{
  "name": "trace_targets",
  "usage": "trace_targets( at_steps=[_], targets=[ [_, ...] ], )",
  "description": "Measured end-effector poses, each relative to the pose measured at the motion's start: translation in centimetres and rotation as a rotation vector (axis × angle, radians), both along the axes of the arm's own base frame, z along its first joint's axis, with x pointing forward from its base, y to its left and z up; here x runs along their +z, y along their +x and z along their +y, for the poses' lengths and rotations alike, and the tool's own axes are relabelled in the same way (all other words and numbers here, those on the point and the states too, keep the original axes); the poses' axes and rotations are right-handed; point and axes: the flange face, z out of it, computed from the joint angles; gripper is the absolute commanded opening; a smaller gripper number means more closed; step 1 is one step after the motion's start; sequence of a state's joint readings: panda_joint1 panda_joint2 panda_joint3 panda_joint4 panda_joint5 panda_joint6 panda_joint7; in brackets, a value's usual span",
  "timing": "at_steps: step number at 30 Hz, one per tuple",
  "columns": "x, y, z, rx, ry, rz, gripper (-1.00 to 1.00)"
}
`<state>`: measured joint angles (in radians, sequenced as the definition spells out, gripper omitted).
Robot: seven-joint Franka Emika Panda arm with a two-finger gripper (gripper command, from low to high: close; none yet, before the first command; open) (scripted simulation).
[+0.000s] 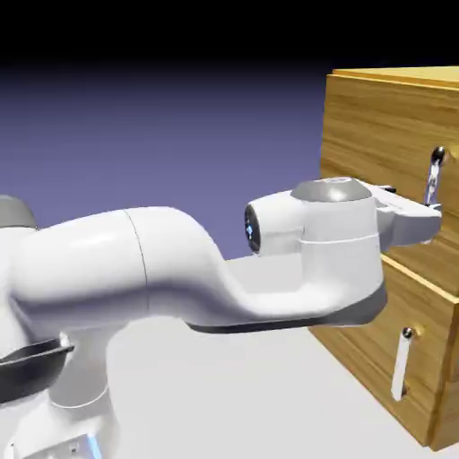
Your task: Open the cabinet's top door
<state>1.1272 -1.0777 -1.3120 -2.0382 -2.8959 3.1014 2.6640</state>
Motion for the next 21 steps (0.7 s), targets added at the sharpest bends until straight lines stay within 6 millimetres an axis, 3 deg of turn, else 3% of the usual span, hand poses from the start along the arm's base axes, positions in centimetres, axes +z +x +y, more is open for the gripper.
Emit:
trace_targets(
  at_steps=[2,3,5,21],
  targets=[
    [0.0,2.2,0.1,0.000,-0.001,0.000,0.00],
    [0.0,2.8,0.2,0.000,-0.001,0.000,-1.00],
    [0.0,2.8,0.2,0.000,-0.001,0.000,-1.00],
    [0.0,-7.1,5.3,-0.284,-0.003,0.000,-1.00]
  ],
)
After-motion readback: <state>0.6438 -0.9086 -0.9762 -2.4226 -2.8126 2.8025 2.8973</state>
